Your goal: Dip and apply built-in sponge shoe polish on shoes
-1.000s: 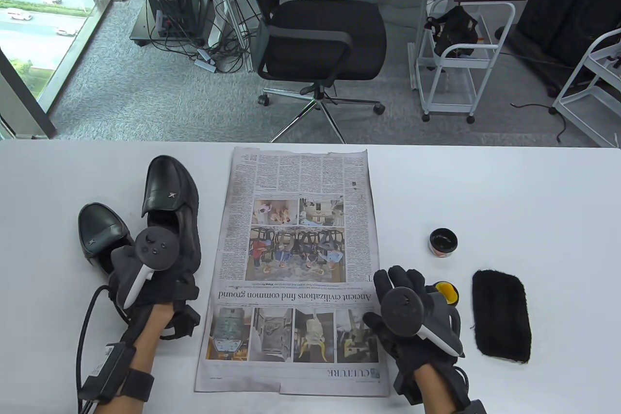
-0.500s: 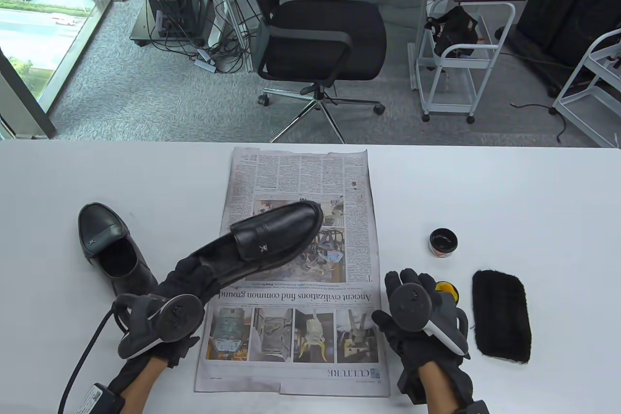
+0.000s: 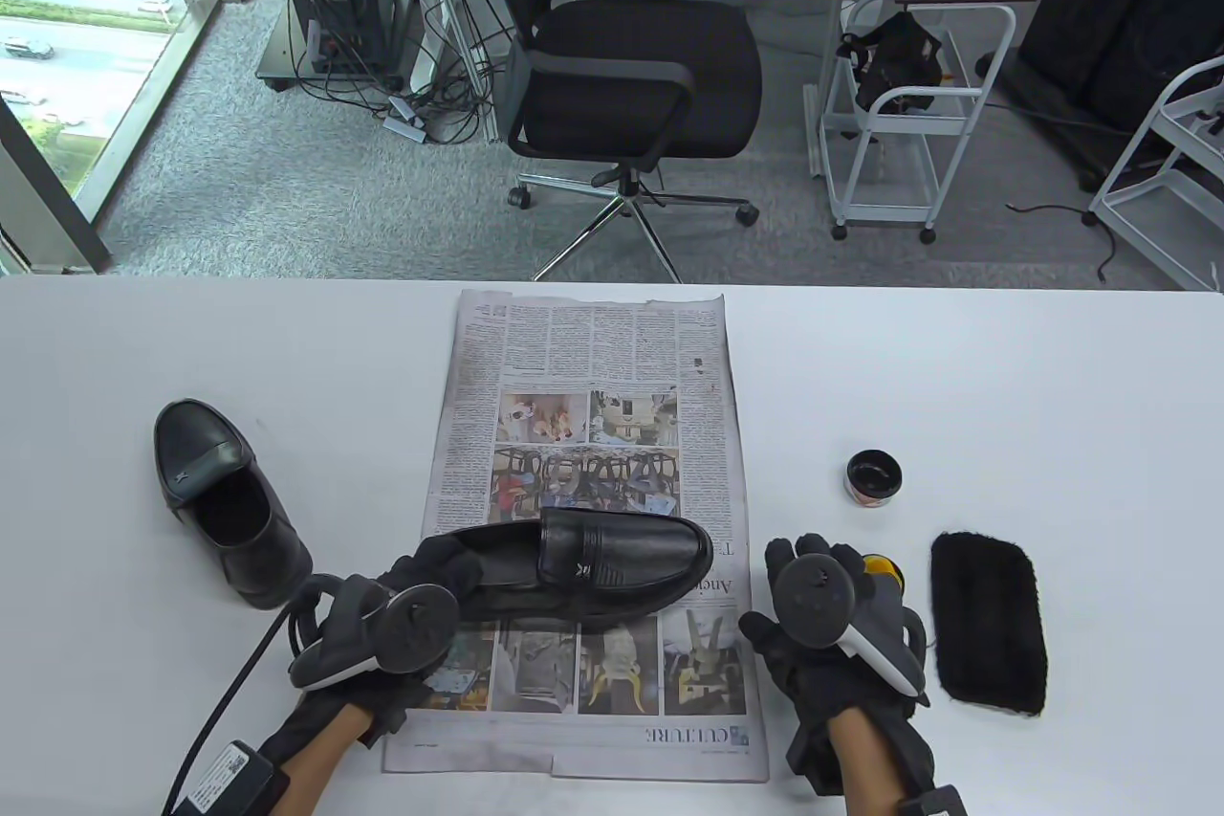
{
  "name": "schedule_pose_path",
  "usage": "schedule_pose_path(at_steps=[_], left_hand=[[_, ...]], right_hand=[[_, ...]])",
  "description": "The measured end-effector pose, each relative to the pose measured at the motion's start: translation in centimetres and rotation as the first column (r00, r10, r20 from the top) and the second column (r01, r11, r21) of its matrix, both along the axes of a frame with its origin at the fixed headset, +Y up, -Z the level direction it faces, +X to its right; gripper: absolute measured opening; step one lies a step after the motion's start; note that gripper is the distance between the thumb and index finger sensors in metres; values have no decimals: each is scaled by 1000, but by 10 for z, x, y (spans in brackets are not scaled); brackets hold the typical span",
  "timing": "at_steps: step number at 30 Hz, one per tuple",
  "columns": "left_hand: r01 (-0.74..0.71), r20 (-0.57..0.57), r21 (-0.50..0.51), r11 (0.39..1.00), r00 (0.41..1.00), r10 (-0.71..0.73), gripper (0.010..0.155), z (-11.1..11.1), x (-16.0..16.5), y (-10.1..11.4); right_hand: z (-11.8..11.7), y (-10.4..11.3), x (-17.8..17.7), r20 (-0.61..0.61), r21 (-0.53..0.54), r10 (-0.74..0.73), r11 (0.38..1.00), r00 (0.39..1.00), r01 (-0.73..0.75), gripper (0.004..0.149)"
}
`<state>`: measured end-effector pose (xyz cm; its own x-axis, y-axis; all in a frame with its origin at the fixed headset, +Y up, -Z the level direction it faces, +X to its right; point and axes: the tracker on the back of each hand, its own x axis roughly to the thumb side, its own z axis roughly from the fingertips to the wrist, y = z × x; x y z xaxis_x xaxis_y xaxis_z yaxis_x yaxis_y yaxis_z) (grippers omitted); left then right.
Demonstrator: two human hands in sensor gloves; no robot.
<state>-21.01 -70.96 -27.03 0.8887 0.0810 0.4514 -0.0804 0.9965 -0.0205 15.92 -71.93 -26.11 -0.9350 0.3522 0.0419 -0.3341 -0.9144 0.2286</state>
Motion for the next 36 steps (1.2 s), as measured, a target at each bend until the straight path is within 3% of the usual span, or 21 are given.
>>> schedule_pose_path(at_steps=[5,9,16,25,29,36], left_hand=[[-8,23,-98,995,1000,10,51,-1,4,-12],[35,41,-29,999,999,-34,45,-1,5,-14],[16,33,-48,999,999,-15,45,-1,5,-17],[12,39,-86,996,999,-9,50,-1,5,-17],[17,43,-85,996,999,-14,52,-1,5,-16],[15,47,-94,995,999,-10,53,0,5,-17]], right_hand=[[1,0,0,-5,12,-9,1000,1000,9,76],[0,4,1,8,35,-18,999,1000,17,75],[3,33,15,139,112,-83,991,987,68,73],[-23,59,52,327,134,-215,975,920,180,73],[-33,55,77,437,103,-215,977,873,189,74],[-37,25,120,585,-10,-62,996,809,84,70]])
